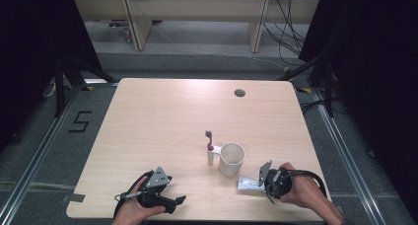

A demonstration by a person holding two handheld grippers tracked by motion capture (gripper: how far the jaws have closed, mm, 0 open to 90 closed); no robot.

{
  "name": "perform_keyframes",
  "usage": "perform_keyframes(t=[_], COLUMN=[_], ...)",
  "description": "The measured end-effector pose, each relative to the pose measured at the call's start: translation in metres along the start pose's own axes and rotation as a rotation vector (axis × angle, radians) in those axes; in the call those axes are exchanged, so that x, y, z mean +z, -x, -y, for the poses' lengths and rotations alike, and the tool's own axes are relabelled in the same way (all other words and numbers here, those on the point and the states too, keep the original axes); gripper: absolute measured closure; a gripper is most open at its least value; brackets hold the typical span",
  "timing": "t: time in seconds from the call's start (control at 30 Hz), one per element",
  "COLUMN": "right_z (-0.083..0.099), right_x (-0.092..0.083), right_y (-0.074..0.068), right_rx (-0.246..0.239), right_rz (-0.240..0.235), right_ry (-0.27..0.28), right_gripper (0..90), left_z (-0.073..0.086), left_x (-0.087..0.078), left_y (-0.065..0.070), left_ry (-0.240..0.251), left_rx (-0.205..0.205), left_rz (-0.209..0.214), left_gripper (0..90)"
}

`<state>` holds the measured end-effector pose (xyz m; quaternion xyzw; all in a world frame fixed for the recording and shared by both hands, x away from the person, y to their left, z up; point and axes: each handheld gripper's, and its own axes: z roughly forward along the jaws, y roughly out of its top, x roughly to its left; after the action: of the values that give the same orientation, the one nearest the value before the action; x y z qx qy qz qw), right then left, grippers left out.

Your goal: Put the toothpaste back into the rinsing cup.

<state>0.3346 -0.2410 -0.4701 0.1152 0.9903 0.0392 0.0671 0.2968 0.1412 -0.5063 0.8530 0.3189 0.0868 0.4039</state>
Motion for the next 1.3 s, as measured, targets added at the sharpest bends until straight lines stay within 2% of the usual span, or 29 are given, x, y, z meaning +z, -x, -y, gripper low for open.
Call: perform_keyframes(t=[0.07,0.1,0.13,0.17,0.23,0.27,0.3,0.33,0.37,0.4,0.57,0.63,0.7,0.83,0.87,0.9,1.07,1.1,1.13,1.3], right_z=[0.003,0.004,0.006,0.007,0.011,0.012,0.015,0.016,0.018,0.02,0.027,0.031,0.034,0.04,0.042,0.043,0.049,0.05,0.05,0.051], right_x=[-0.004,-0.006,-0.008,-0.01,-0.015,-0.018,-0.02,-0.022,-0.025,-0.026,-0.037,-0.042,-0.048,-0.059,-0.061,-0.063,-0.073,-0.075,-0.075,-0.077], right_y=[-0.004,-0.002,-0.004,-0.005,-0.008,-0.01,-0.011,-0.01,-0.012,-0.013,-0.013,-0.013,-0.014,-0.011,-0.01,-0.008,-0.003,0.0,0.001,0.014], right_rx=[0.022,-0.015,-0.001,-0.007,0.007,0.026,0.047,0.039,0.065,0.073,0.09,0.104,0.131,0.16,0.161,0.166,0.198,0.195,0.209,0.25], right_rz=[0.003,0.004,0.007,0.006,0.006,0.006,-0.004,0.005,0.002,0.025,0.017,0.024,0.039,0.035,0.063,0.053,0.087,0.078,0.094,0.087], right_ry=[0.024,0.058,0.067,0.075,0.112,0.122,0.155,0.175,0.186,0.213,0.315,0.373,0.404,0.46,0.478,0.489,0.566,0.571,0.593,0.666], right_gripper=[77.4,77.4,77.4,77.4,77.4,77.4,77.5,77.5,77.5,77.5,77.5,77.5,77.5,77.5,77.5,77.5,77.6,77.6,77.6,77.6], left_z=[0.0,0.0,0.0,0.0,0.0,0.0,-0.001,0.0,0.0,0.0,0.0,0.0,0.001,0.0,0.0,0.001,0.001,0.001,0.001,0.001], left_x=[0.0,0.0,0.0,0.0,0.0,0.0,0.0,0.0,0.0,0.0,0.0,0.0,0.0,0.001,0.0,0.0,0.0,0.001,0.001,0.001], left_y=[0.0,-0.001,-0.001,0.0,0.0,0.0,-0.001,0.0,0.0,0.0,-0.001,-0.001,-0.002,-0.002,-0.002,-0.003,-0.002,-0.002,-0.002,-0.003], left_ry=[-0.002,-0.002,-0.002,0.0,-0.002,-0.002,-0.004,-0.002,-0.002,-0.002,-0.004,-0.008,-0.011,-0.008,-0.016,-0.017,-0.011,-0.011,-0.011,-0.009], left_rx=[0.001,0.001,0.001,0.001,0.002,0.003,0.002,0.001,0.001,0.002,0.002,-0.002,0.003,-0.001,0.006,0.006,-0.001,-0.002,-0.001,-0.009], left_rz=[0.0,0.0,0.0,0.0,0.001,0.001,0.001,0.0,0.0,0.0,0.001,-0.003,-0.009,-0.003,-0.01,-0.009,-0.002,-0.002,-0.001,-0.006], left_gripper=[17.0,17.0,17.0,17.0,17.0,17.0,17.0,17.0,17.0,17.0,17.0,17.0,17.1,17.1,17.1,17.1,17.1,17.1,17.2,17.2])
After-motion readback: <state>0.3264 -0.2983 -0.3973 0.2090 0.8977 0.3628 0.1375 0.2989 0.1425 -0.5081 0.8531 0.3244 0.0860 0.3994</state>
